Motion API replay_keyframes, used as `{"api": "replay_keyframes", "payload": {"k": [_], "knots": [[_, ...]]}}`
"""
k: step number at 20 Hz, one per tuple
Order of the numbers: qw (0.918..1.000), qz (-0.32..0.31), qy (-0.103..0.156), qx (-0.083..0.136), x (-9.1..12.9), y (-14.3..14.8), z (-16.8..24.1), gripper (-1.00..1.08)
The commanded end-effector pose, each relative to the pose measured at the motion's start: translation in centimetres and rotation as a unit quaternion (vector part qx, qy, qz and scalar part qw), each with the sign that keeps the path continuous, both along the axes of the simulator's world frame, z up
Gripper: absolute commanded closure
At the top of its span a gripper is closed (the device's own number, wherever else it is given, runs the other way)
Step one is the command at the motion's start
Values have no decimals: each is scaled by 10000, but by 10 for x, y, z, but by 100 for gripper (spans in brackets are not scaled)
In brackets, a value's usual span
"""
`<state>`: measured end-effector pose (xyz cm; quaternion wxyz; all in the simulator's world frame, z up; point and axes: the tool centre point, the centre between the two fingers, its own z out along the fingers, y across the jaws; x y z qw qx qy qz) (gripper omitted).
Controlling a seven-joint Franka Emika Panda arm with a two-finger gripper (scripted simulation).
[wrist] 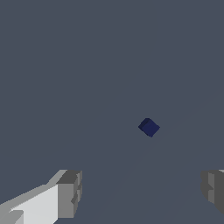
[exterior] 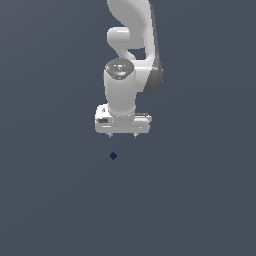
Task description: Pick up the object and move it to a goal position.
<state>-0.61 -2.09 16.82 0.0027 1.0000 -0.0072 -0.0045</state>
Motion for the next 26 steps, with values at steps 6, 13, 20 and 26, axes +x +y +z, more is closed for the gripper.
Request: {"api": "replay_keyframes", "payload": {"k": [6, 13, 20, 26], "knots": [[9999, 123, -40, -18, 2, 2, 5, -92], [9993, 343, -109, -51, 4, 6, 13, -92], [9993, 355, -103, -50, 4, 5, 12, -92], [9982, 592, -93, -58, 6, 1, 5, -92]]}}
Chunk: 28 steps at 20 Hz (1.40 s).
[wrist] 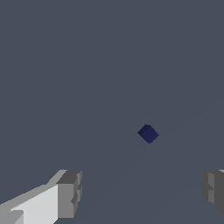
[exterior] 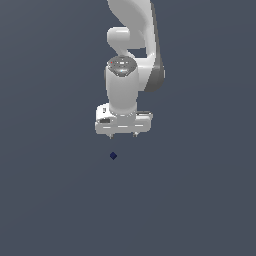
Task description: Pick up the object and move it to a goal position.
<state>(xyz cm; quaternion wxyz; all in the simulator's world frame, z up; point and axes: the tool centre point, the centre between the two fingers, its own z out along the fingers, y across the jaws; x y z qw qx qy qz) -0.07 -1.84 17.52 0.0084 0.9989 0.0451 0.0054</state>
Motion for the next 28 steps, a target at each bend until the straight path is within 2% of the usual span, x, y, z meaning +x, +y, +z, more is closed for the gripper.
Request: {"api": "replay_keyframes", "payload": {"k": [1, 8, 14, 20, 28], "knots": [[9999, 129, 8, -6, 1, -2, -4, -92], [9975, 703, 33, -22, 4, -12, -21, -92], [9900, 1409, 61, -27, 6, -23, -43, -92], [9768, 2142, 83, -15, 8, -34, -66, -92], [9538, 3004, 91, 21, 9, -47, -93, -92]]}}
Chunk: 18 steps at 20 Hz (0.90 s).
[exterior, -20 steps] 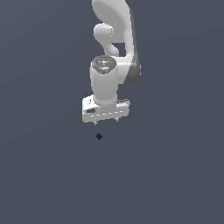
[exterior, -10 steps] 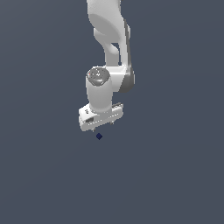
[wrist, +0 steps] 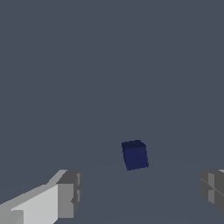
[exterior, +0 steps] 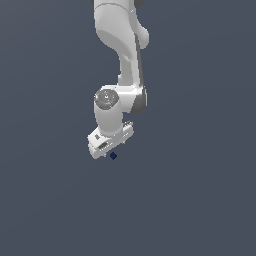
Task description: Pick up the object and move it to a goal position.
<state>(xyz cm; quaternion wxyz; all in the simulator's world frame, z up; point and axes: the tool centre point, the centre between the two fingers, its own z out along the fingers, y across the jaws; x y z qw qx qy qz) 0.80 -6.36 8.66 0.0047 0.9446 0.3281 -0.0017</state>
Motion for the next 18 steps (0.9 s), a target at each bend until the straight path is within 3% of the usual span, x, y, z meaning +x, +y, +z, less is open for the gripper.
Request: {"api": "replay_keyframes", "payload": {"k": [1, 9, 18], "knots": [[9997, 244, 0, 14, 0, -3, -7, -92], [9976, 697, 3, 44, 0, -9, -21, -92], [9971, 754, 5, 49, 0, -10, -26, -92]]}}
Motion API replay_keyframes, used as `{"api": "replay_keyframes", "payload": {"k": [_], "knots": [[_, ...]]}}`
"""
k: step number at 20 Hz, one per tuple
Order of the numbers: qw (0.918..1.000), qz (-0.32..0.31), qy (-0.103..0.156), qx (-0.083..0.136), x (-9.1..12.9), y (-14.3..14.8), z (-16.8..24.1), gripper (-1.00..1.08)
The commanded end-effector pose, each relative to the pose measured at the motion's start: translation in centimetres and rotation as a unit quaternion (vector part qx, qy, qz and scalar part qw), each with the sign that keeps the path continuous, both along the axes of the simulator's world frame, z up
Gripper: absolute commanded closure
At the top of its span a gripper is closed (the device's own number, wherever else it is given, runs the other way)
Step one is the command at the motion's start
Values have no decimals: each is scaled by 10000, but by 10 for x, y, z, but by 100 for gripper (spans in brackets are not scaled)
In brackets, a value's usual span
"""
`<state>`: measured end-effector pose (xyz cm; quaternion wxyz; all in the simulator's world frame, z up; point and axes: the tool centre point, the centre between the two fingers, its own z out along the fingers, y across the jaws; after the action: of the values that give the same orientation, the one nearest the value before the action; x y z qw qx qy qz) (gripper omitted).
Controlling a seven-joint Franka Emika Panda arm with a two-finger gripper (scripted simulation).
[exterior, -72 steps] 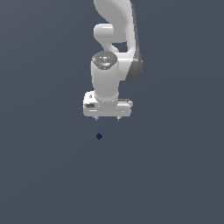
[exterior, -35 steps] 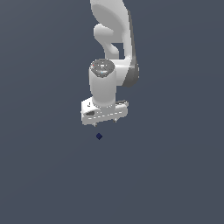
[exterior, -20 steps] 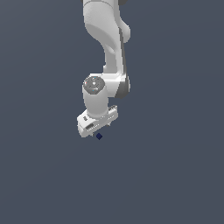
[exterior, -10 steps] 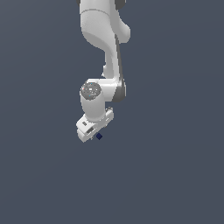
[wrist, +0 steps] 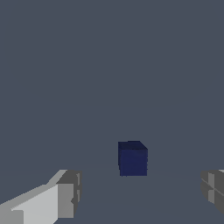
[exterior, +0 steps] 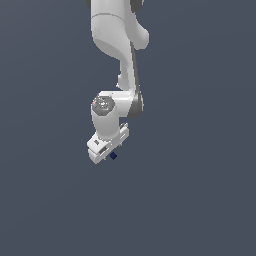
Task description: Pick up the object and move it to a goal position.
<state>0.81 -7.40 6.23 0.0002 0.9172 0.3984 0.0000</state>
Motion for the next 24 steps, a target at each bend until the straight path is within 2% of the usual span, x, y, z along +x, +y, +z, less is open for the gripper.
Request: {"api": "replay_keyframes", "payload": {"k": [1, 9, 14, 15, 24], "knots": [[10000, 4, 3, 1, 0, 0, -5, -92], [10000, 19, 2, 1, -1, 0, -42, -92], [10000, 23, 2, 1, 0, 0, -49, -92], [10000, 23, 2, 1, 0, 0, -49, 108], [10000, 23, 2, 1, 0, 0, -49, 108]]}}
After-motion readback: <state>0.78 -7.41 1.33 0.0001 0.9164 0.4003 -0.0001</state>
